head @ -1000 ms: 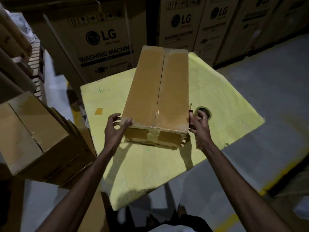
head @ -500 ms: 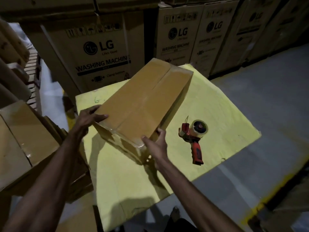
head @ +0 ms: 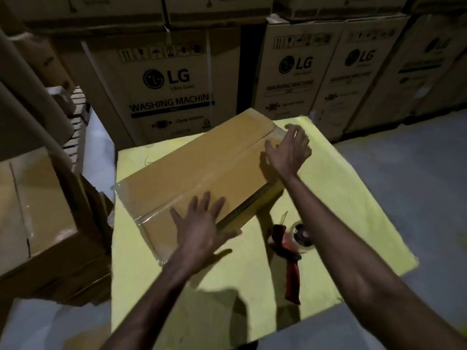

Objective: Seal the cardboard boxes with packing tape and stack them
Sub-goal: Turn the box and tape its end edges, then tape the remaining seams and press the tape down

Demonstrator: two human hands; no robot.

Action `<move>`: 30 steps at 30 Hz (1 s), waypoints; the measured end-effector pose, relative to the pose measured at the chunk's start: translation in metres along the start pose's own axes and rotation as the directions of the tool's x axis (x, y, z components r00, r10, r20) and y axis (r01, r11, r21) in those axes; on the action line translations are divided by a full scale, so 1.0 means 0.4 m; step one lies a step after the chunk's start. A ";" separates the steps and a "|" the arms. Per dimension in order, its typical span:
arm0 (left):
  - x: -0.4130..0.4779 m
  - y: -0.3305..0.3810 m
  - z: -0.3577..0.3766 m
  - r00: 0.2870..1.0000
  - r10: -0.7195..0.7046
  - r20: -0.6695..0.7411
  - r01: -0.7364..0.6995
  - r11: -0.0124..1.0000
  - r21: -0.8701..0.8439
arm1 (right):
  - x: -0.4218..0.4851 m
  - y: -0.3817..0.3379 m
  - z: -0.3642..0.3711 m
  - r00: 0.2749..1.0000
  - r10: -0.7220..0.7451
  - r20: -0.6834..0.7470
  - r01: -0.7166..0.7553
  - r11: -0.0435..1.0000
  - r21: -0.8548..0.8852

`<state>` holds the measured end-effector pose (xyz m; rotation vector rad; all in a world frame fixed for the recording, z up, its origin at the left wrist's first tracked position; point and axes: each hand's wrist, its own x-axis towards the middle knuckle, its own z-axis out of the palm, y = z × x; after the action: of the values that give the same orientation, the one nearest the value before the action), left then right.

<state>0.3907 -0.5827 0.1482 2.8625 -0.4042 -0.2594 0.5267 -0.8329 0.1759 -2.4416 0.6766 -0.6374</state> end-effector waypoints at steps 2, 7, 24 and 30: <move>0.005 0.046 0.043 0.999 -0.014 -0.046 0.016 0.999 0.051 | 0.138 0.046 -0.005 0.993 -0.019 0.119 0.036 0.988 -0.147; 0.029 -0.004 0.111 0.973 0.107 -0.206 -0.076 0.985 0.152 | 0.303 0.157 0.039 0.845 0.143 0.516 -0.040 0.978 -0.205; 0.162 -0.453 -0.101 0.966 0.250 -0.062 -0.225 0.935 0.273 | -0.127 0.134 -0.005 0.911 0.045 0.410 0.038 0.981 -0.191; 0.169 -0.472 -0.100 0.967 0.240 -0.081 -0.213 0.944 0.252 | -0.279 0.132 -0.062 0.880 0.056 0.473 0.014 0.990 -0.143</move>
<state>0.5100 -0.4179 0.1280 3.0083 -0.7862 -0.0076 0.4101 -0.8166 0.1305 -2.5722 0.5550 0.0384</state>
